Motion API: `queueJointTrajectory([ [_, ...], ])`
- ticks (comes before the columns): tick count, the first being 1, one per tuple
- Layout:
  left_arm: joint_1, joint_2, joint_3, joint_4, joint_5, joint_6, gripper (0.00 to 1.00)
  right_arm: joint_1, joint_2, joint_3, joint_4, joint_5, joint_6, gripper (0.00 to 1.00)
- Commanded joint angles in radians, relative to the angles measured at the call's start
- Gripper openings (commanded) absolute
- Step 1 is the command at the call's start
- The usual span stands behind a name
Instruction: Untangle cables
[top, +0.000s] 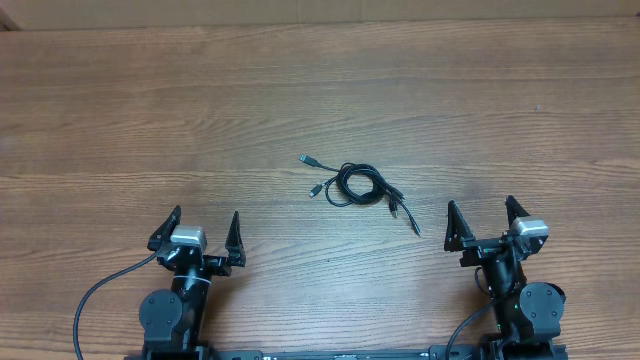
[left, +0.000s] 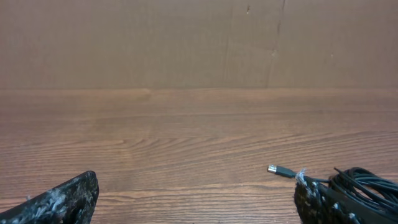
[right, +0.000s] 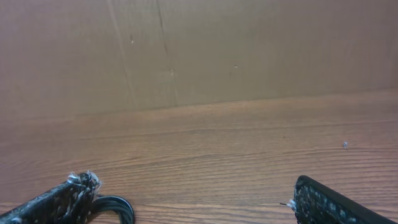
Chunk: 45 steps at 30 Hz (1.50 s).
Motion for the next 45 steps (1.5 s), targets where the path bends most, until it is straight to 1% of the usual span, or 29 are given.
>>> queueJointTrajectory([
  [1, 0.006, -0.009, -0.003, -0.003, 0.003, 0.022, 1.00, -0.005, -0.008, -0.010, 0.002, 0.007, -0.003, 1.00],
  [10, 0.006, -0.009, -0.003, -0.002, 0.004, 0.021, 1.00, -0.005, -0.008, -0.010, 0.002, 0.007, -0.003, 1.00],
  [12, 0.006, -0.009, -0.003, -0.002, 0.010, 0.006, 1.00, -0.005, -0.008, -0.010, 0.002, 0.007, -0.003, 1.00],
  [18, 0.006, -0.009, 0.001, -0.007, 0.023, -0.175, 1.00, -0.005, -0.008, -0.010, 0.002, 0.007, -0.003, 1.00],
  [20, 0.006, -0.009, 0.011, -0.014, 0.050, -0.204, 1.00, -0.005, -0.008, -0.010, 0.002, 0.007, -0.003, 1.00],
  [22, 0.006, -0.008, 0.023, -0.020, 0.076, -0.208, 1.00, -0.005, -0.008, -0.010, 0.002, 0.006, -0.003, 1.00],
  [30, 0.006, -0.008, 0.095, -0.097, 0.073, -0.195, 0.99, -0.005, -0.008, -0.010, 0.002, 0.007, -0.003, 1.00],
  [45, 0.005, -0.006, 0.158, -0.214, 0.076, -0.195, 0.99, -0.005, -0.008, -0.010, 0.002, 0.006, -0.003, 1.00],
])
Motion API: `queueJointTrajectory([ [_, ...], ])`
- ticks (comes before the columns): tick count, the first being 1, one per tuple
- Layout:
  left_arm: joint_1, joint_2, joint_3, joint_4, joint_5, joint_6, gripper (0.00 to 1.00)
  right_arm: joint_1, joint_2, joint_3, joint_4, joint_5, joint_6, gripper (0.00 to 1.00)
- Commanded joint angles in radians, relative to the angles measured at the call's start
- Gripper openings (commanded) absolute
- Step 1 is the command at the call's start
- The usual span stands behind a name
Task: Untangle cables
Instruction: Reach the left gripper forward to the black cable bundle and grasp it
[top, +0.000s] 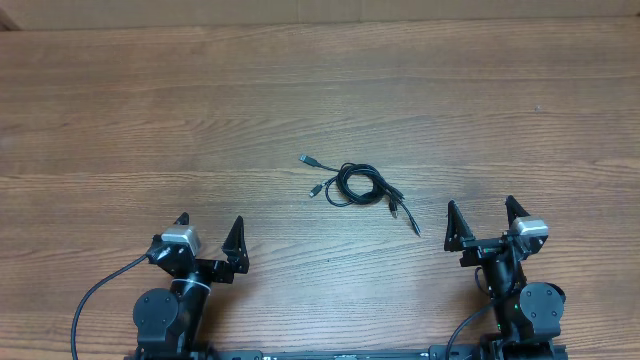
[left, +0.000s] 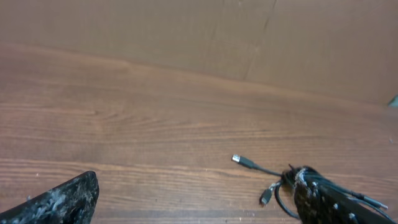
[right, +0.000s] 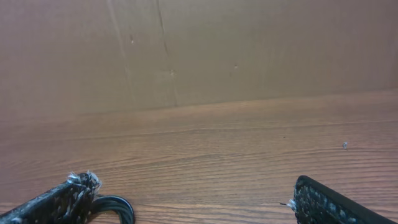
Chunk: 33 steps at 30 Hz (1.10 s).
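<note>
A small bundle of tangled black cables lies at the table's middle, with USB plugs sticking out left and lower right. The left wrist view shows the cables partly behind its right finger; the right wrist view catches only a loop of the cables at its lower left. My left gripper stands open near the front edge, left of the bundle. My right gripper is open at the front right. Neither touches the cables.
The wooden table stretches far behind the bundle to a brown cardboard wall. Both arm bases and their feed cables sit at the front edge.
My left gripper has shifted slightly and turned toward the right, so its wrist view now shows more of the bundle and both left plugs. The right arm and the cables have not moved.
</note>
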Motion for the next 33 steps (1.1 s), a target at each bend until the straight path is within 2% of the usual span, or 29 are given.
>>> queueJointTrajectory([
  [1, 0.005, -0.006, 0.048, -0.018, 0.016, -0.003, 1.00, -0.005, -0.008, -0.010, 0.002, 0.007, -0.004, 1.00],
  [7, 0.005, 0.061, 0.098, -0.028, 0.017, 0.026, 1.00, -0.005, -0.008, -0.010, 0.002, 0.007, -0.004, 1.00],
  [20, 0.004, 0.451, 0.285, -0.034, 0.074, 0.044, 0.99, -0.005, -0.008, -0.010, 0.002, 0.007, -0.004, 1.00],
  [26, 0.004, 0.621, 0.421, -0.114, 0.139, 0.065, 0.99, -0.005, -0.008, -0.010, 0.002, 0.007, -0.004, 1.00],
  [33, 0.004, 0.813, 0.581, -0.266, 0.198, 0.150, 0.99, -0.005, -0.008, -0.010, 0.002, 0.007, -0.004, 1.00],
])
